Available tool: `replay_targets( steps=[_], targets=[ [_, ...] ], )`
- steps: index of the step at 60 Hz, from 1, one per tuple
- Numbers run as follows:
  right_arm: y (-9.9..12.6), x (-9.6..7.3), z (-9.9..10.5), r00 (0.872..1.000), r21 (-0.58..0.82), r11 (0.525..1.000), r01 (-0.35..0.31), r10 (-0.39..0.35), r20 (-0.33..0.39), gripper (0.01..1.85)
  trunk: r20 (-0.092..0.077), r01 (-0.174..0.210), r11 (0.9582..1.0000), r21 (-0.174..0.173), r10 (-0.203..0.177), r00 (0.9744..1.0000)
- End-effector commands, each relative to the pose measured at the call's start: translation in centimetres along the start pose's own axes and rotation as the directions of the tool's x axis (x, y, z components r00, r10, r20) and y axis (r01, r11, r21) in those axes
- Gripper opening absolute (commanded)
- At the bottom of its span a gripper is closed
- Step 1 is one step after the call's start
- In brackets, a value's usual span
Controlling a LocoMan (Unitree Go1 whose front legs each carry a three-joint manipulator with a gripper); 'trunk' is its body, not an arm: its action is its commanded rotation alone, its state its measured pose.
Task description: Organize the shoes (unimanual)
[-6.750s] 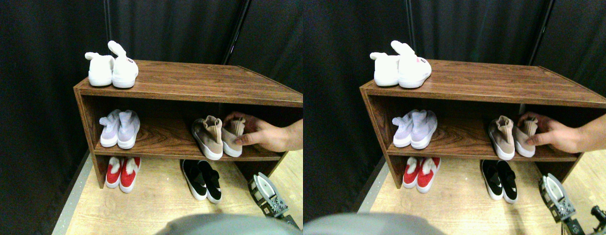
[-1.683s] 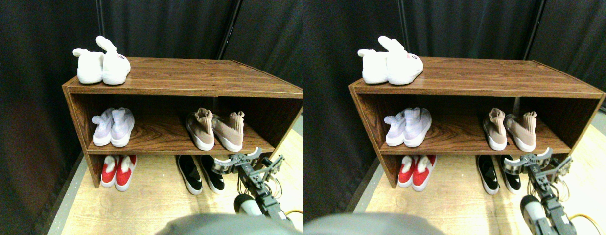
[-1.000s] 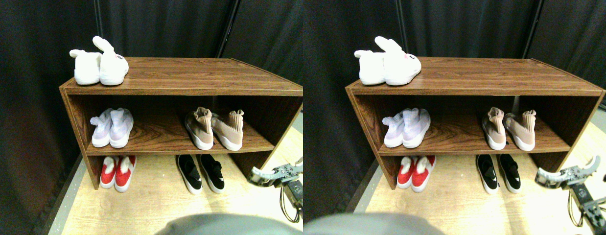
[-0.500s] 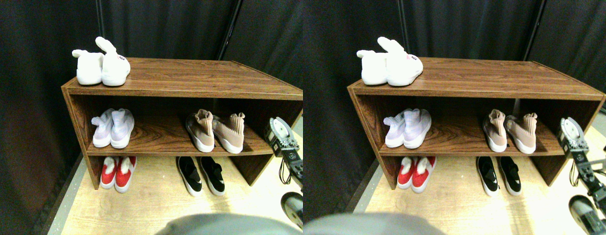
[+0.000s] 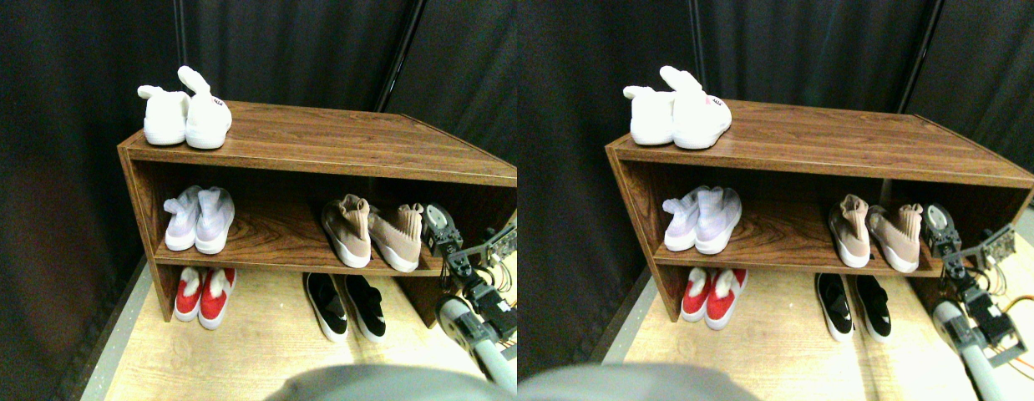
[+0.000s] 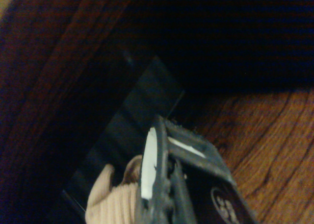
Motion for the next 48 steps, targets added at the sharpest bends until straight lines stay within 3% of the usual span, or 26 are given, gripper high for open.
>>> replay_targets(
  steps=[1, 12, 24, 34, 48],
  targets=[
    [0.1, 0.3, -0.3, 1.0, 0.005, 1.0, 0.0, 0.0, -0.001, 0.06, -0.002, -0.014, 0.9997, -0.018, 0.014, 0.9999],
    [-0.5, 0.5, -0.8, 0.998, 0.031, 0.998, 0.062, -0.063, 0.018, 0.06, -0.006, -0.022, 0.9995, -0.022, 0.022, 0.9997],
    [-0.7, 0.2, -1.9, 0.998, -0.027, 0.998, 0.059, -0.059, -0.023, 0.06, -0.009, -0.025, 0.9994, -0.024, 0.025, 0.9997],
    [-0.6, -0.3, -3.0, 0.995, 0.069, 0.994, 0.088, -0.084, -0.056, 0.06, -0.011, -0.03, 0.9992, -0.026, 0.03, 0.9995],
    [-0.7, -0.8, -3.8, 0.995, 0.058, 0.996, 0.072, -0.067, -0.077, 0.06, -0.009, -0.032, 0.9991, -0.027, 0.031, 0.9995]
  ],
)
